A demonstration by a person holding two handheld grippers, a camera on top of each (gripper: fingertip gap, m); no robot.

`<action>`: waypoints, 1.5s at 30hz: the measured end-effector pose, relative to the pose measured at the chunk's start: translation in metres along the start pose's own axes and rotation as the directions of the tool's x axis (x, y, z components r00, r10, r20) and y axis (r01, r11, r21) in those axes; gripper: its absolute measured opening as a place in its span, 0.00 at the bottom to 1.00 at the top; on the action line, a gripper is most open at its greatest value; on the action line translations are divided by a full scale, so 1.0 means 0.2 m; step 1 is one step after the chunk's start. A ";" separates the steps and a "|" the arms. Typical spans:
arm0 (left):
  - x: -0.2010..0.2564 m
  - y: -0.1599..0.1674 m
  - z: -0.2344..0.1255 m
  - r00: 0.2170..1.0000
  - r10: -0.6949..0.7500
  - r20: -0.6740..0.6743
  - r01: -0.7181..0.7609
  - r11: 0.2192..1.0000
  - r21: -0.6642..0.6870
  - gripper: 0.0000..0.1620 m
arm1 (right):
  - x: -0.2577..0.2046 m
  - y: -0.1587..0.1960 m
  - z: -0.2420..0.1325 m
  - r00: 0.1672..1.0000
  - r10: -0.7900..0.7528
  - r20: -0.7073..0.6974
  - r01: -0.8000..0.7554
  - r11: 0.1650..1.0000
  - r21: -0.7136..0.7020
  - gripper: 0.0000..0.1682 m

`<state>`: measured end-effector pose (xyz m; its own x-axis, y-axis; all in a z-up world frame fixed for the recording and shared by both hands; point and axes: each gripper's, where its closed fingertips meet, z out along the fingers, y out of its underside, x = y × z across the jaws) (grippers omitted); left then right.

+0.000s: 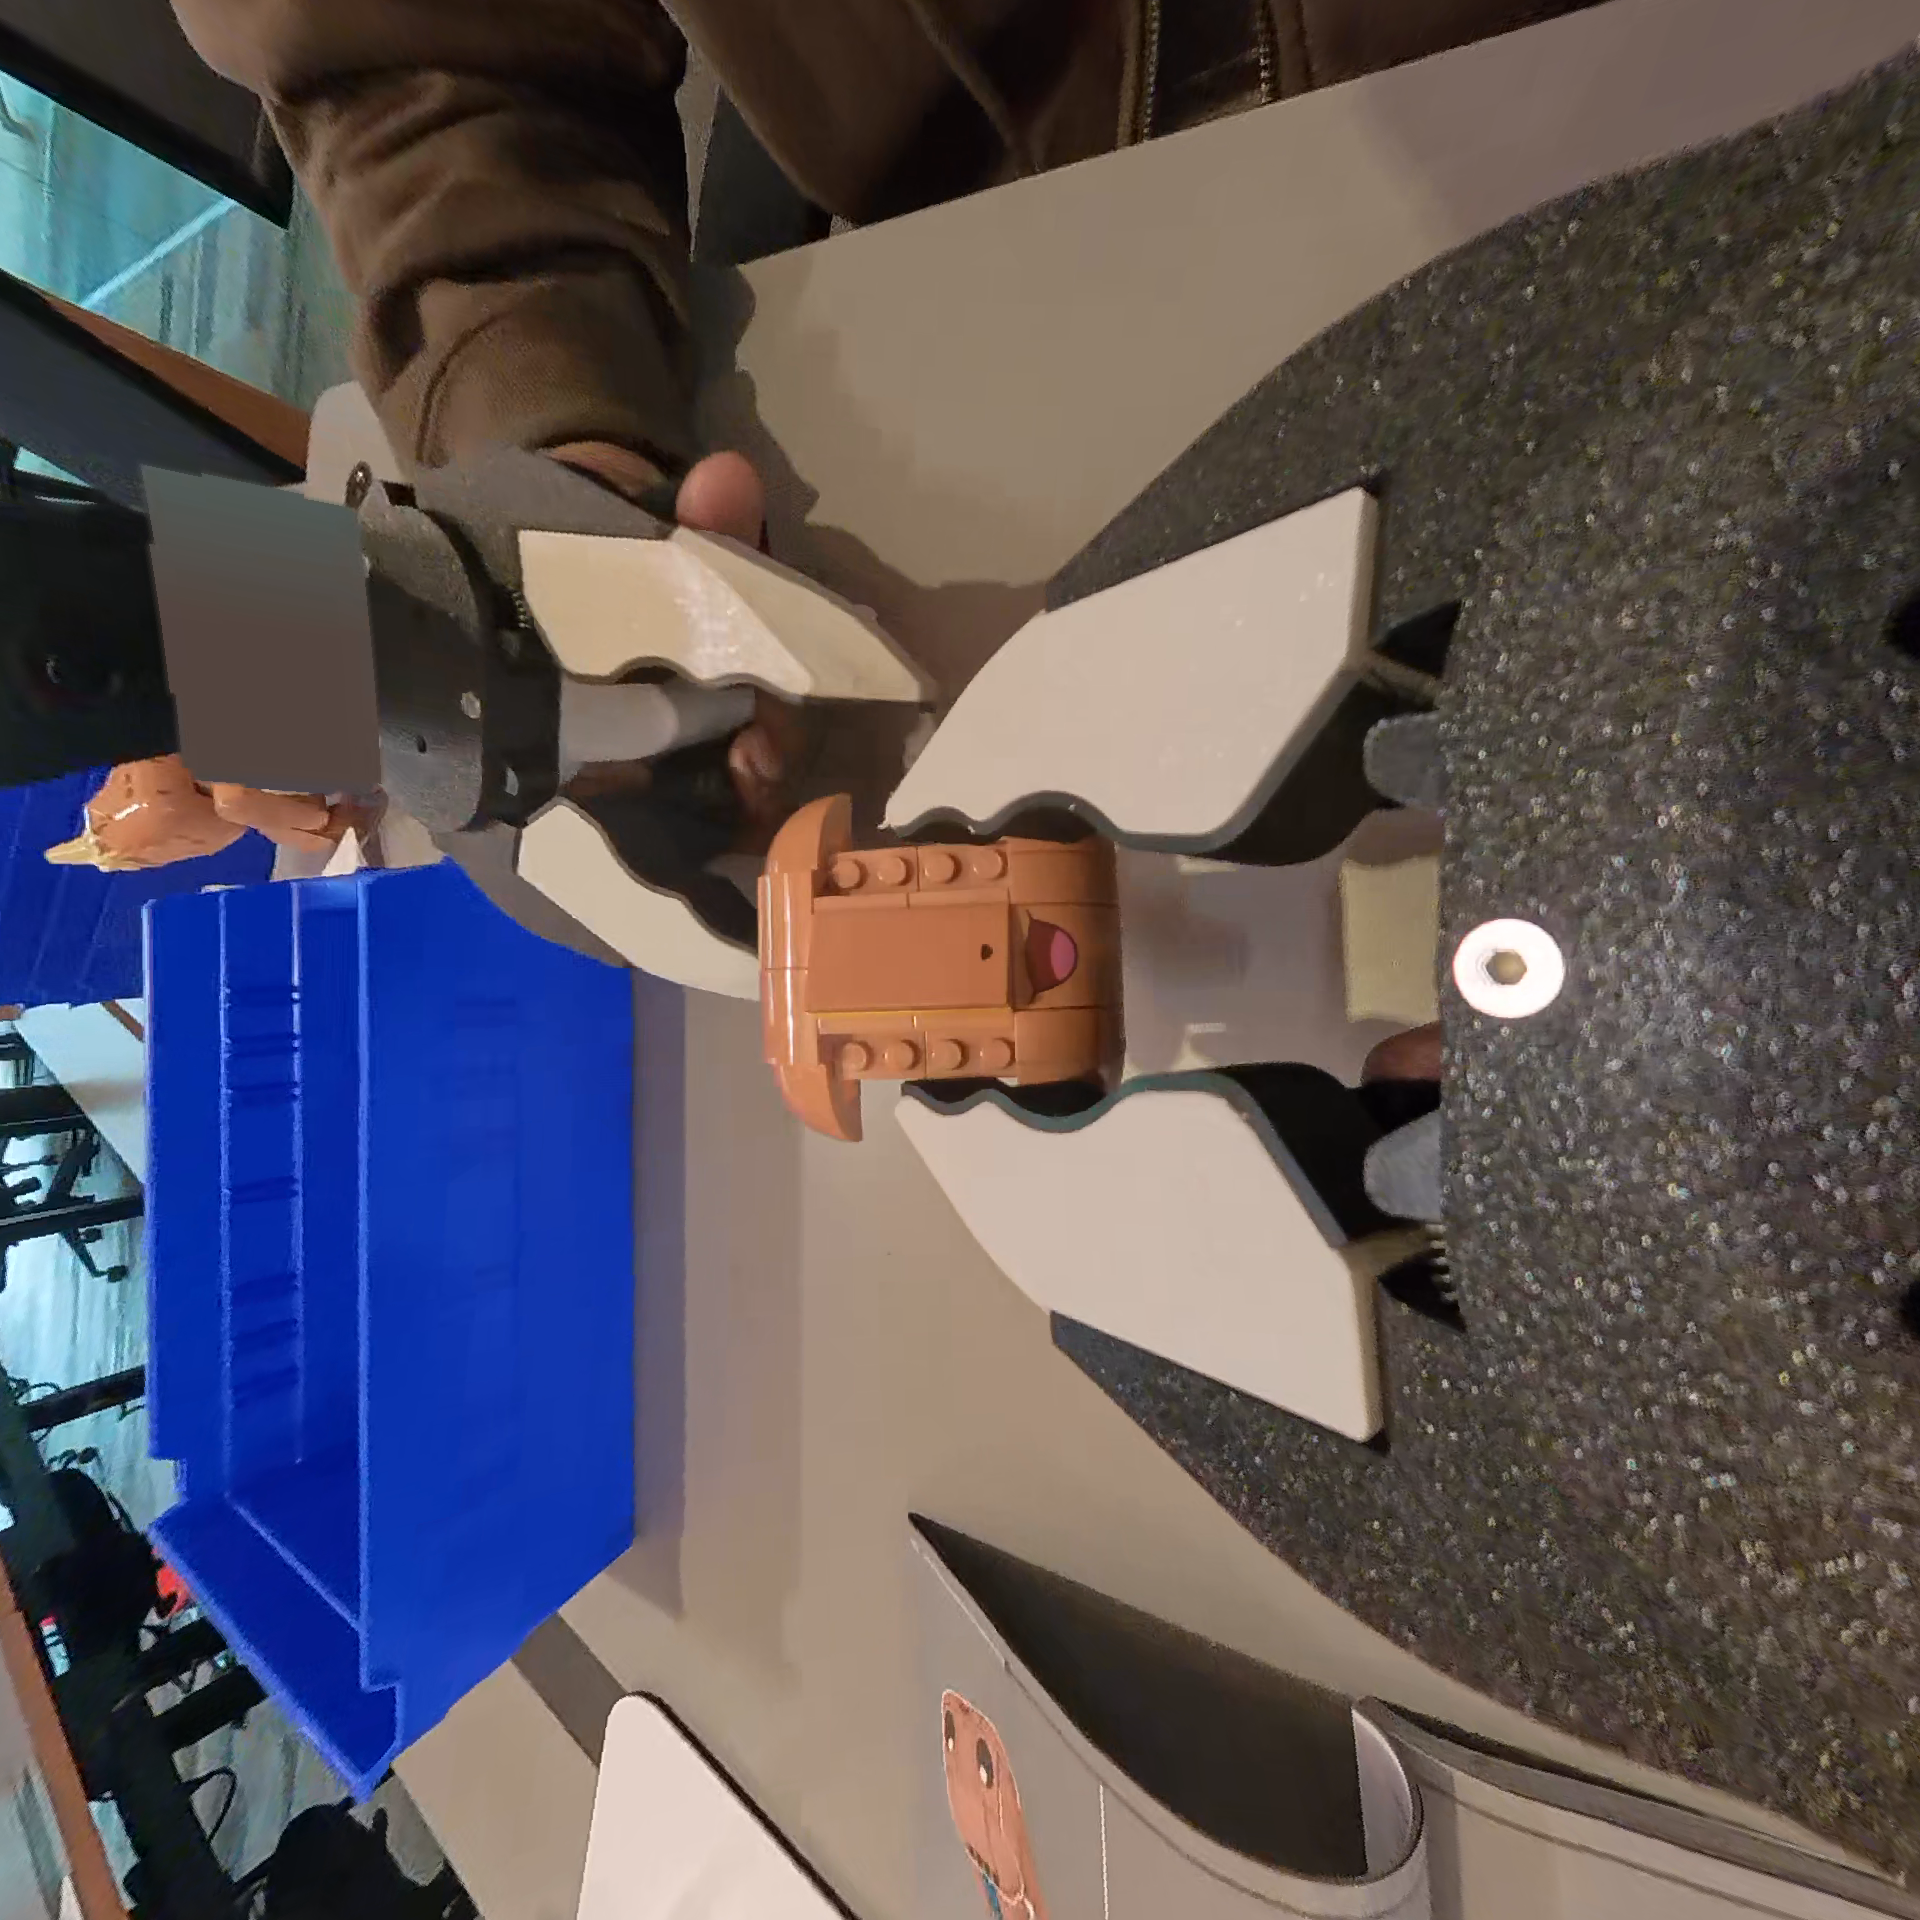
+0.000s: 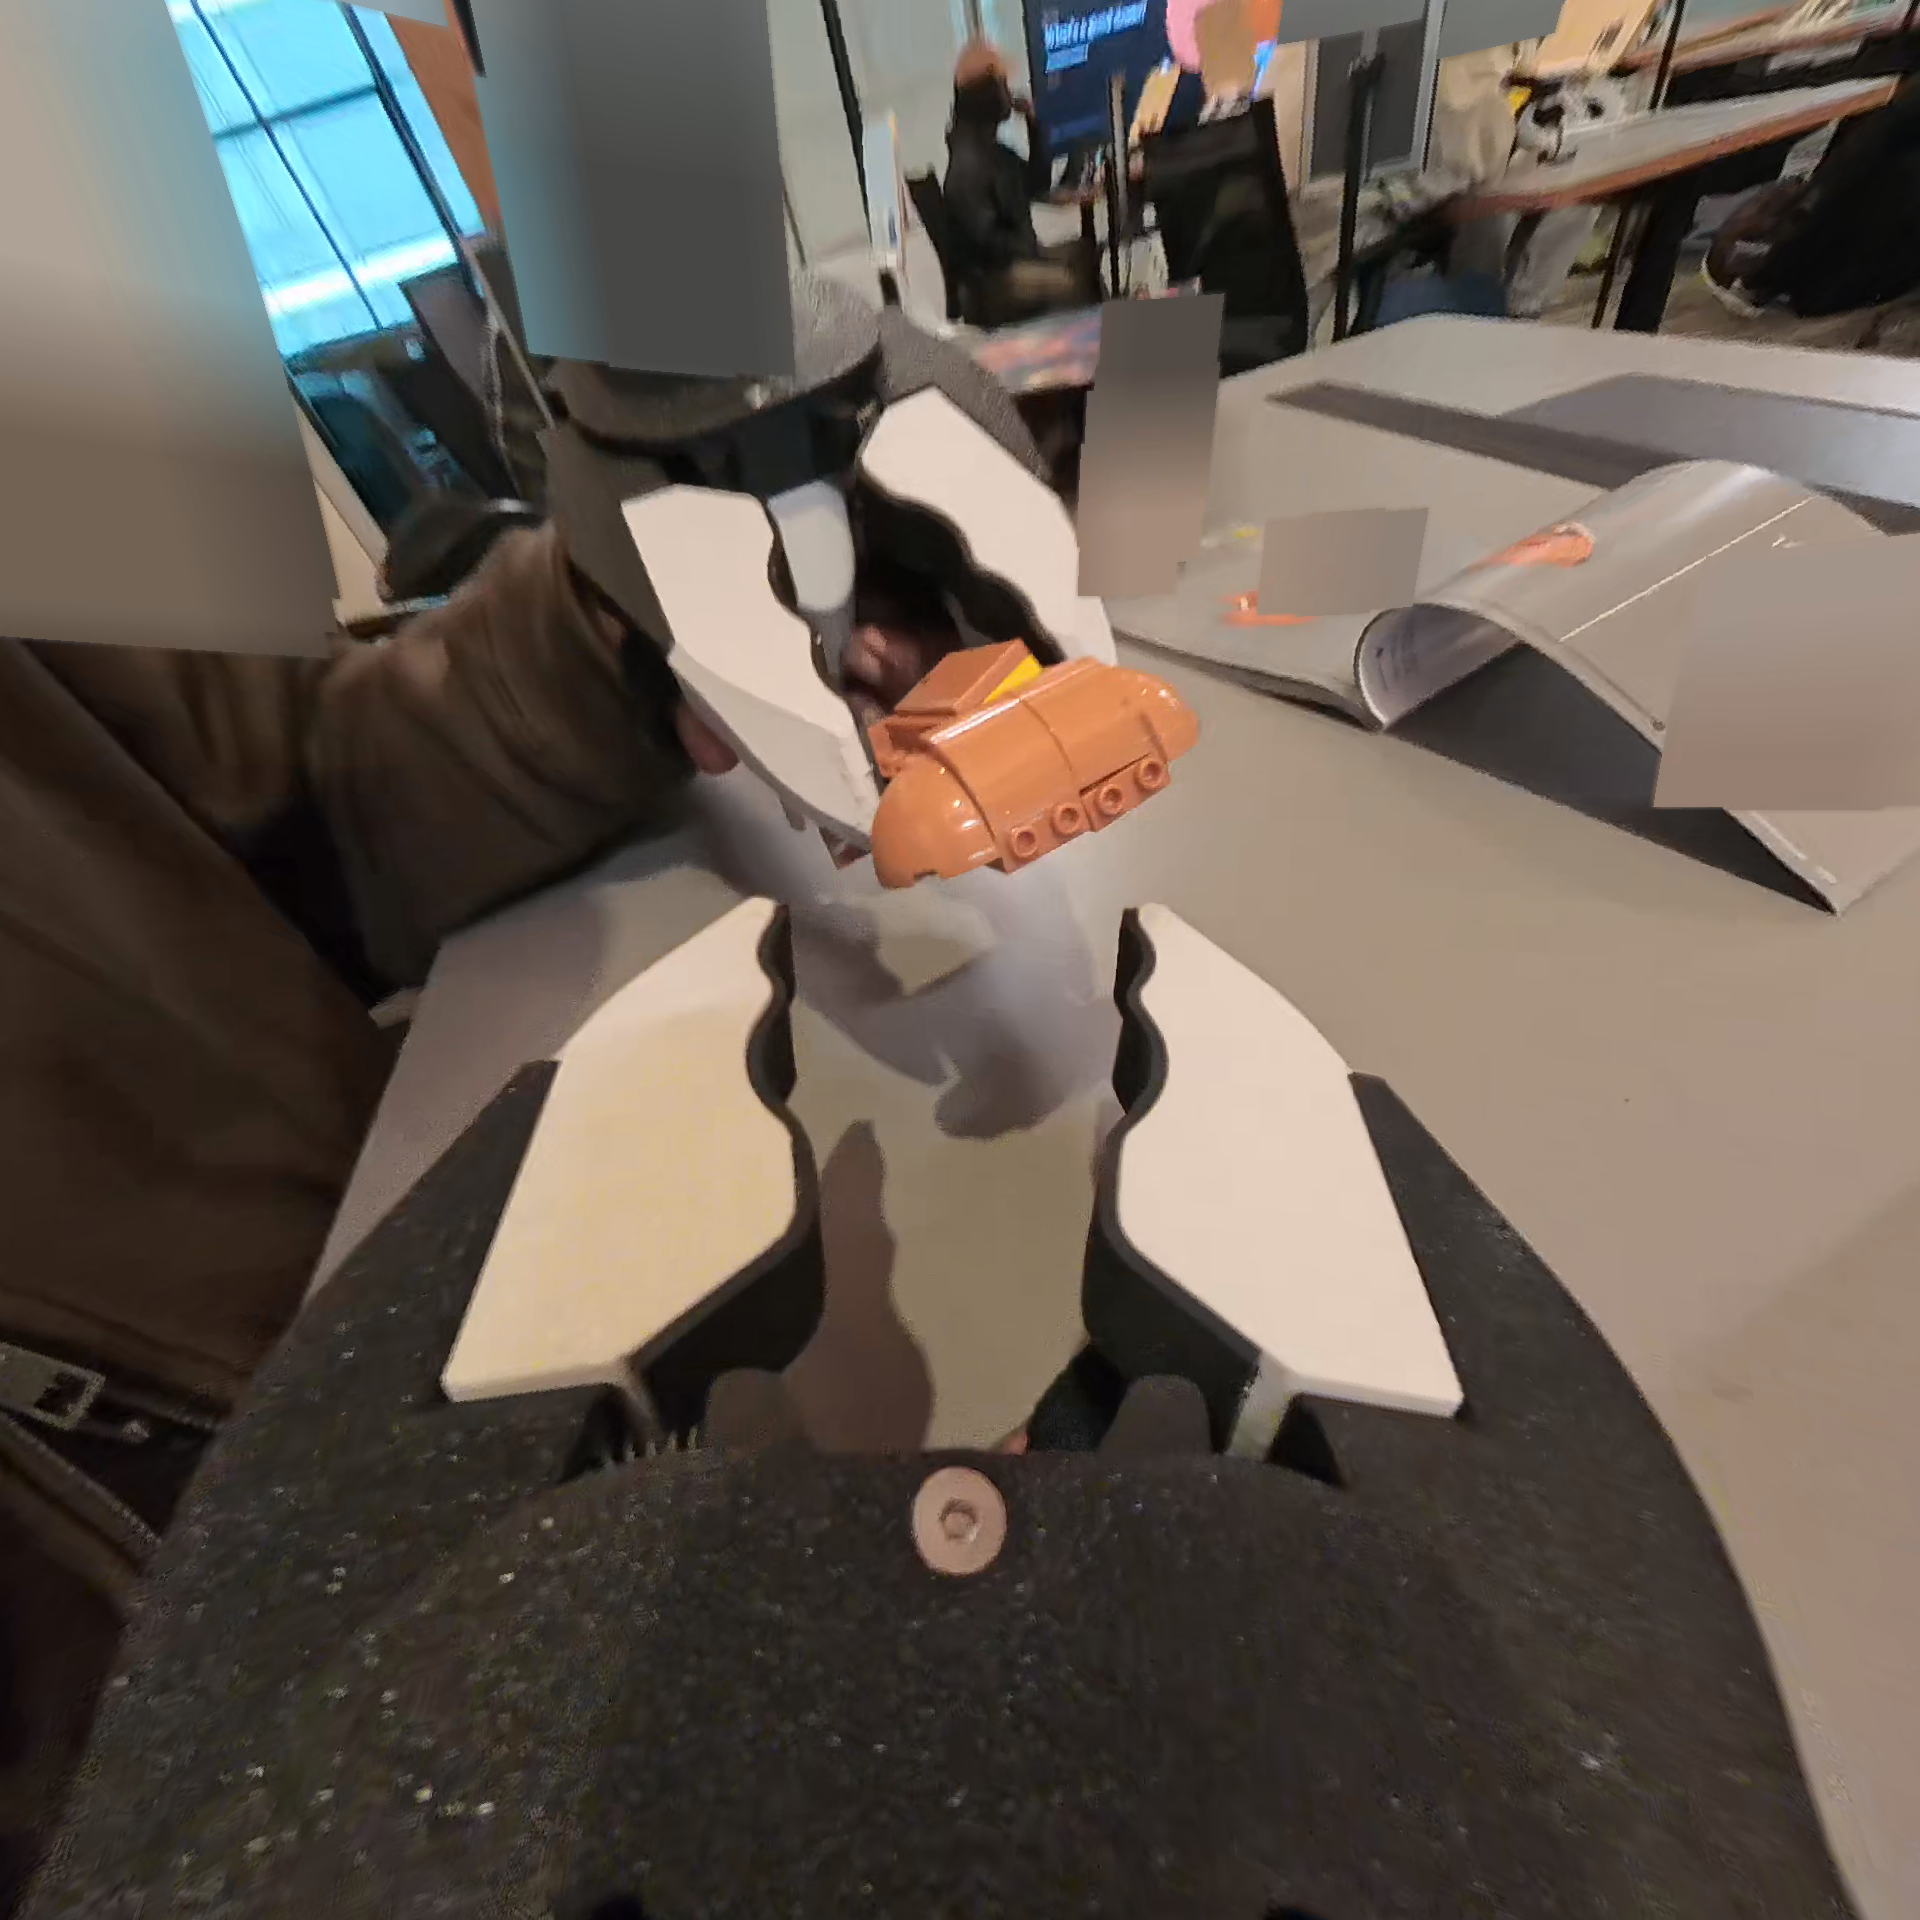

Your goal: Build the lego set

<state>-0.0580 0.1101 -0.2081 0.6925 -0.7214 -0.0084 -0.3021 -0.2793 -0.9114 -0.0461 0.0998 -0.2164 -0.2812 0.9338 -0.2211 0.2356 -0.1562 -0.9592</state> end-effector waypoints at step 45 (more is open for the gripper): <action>0.15 0.14 0.06 0.974 -0.046 -0.220 0.026 0.996 -0.089 0.30 | -0.06 0.08 -0.03 0.965 -0.231 0.127 0.246 0.962 -0.116 0.42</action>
<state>-0.0378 0.0875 -0.2385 0.5440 -0.8299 0.1239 -0.3411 -0.3537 -0.8710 -0.0339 0.0875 -0.2288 -0.4434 0.8962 -0.0142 0.2653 0.1161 -0.9572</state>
